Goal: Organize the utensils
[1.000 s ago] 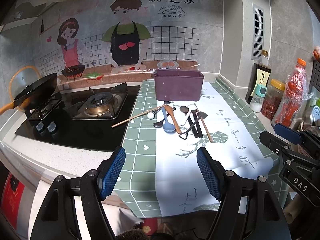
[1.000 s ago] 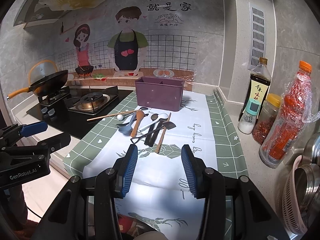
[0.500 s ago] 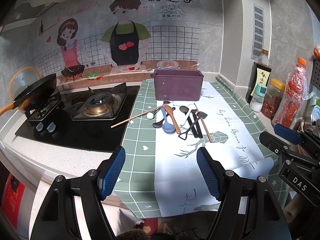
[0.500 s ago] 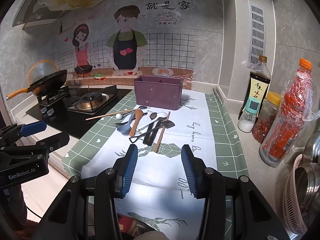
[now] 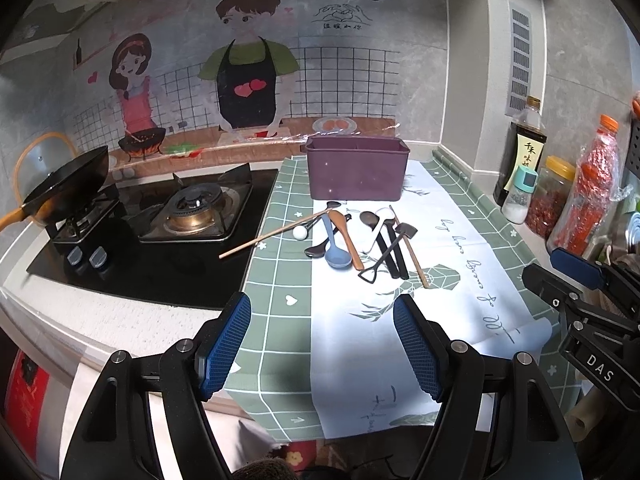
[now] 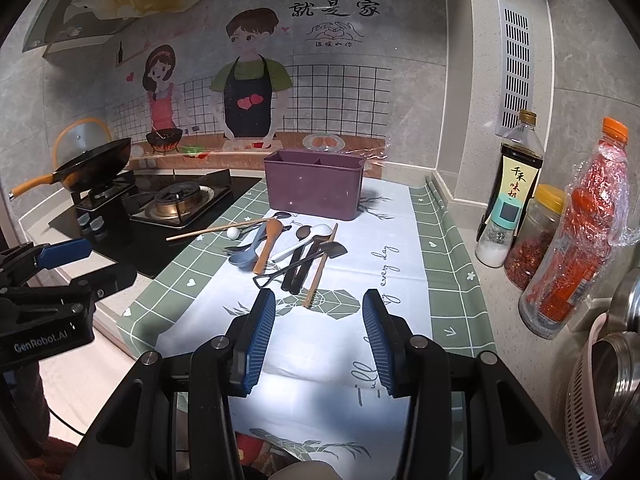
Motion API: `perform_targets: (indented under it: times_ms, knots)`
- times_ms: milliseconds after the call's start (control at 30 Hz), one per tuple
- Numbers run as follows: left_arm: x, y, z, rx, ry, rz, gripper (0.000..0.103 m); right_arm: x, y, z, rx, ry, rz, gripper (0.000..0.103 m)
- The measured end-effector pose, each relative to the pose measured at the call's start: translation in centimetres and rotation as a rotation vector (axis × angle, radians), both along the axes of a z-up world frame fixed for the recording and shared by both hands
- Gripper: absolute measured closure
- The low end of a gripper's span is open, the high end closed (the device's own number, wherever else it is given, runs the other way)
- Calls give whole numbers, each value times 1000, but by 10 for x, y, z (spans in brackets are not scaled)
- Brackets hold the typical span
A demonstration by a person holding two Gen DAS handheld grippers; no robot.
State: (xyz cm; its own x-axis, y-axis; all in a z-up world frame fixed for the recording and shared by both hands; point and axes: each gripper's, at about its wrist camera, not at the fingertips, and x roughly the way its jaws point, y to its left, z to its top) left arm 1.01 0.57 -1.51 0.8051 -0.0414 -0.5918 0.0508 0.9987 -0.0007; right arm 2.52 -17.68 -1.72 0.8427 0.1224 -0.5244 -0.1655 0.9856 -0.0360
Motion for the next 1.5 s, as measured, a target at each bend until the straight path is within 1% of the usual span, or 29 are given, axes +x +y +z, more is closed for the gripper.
perform_targets:
  times_ms: [167,267,533,633,733,767,867,933,967,1033,1067,1167,1233,1333,1400,1500]
  knots:
    - [21,6,-1,1,24,0,29,19,-4,-2,-34,3,-31,60]
    - [32,12,0,-3,23,3,29,33,-6,-4,-47,16,-45,60]
    - [77,40,-7,-52,61,34,28,75,-2,-12,-38,80,-53,60]
    - [93,53,-8,-62,51,43,28,95,2,-16,-29,108,-43,60]
    - [110,68,-8,-61,34,37,27,120,5,-18,9,149,-37,60]
    - [116,72,-8,-58,34,33,27,135,6,-18,41,169,-34,60]
    - [136,86,-10,-45,56,24,27,174,9,-19,107,208,-47,60]
    - [147,94,-14,-46,70,25,27,202,12,-22,146,239,-67,62]
    - [152,98,-16,-58,74,28,27,221,14,-27,166,262,-86,63]
    - [163,106,-21,-89,79,33,27,244,18,-35,183,300,-116,70]
    - [169,108,-23,-102,80,36,27,256,22,-41,184,318,-130,71]
    - [189,113,-27,-145,80,31,27,283,38,-58,138,354,-174,72]
    - [200,112,-29,-142,82,29,27,293,44,-68,113,369,-194,72]
    - [213,106,-35,-132,114,18,27,306,47,-82,139,425,-224,72]
    - [218,101,-38,-123,132,4,27,311,46,-86,157,431,-237,72]
    - [220,97,-42,-96,147,4,27,317,46,-88,143,420,-245,72]
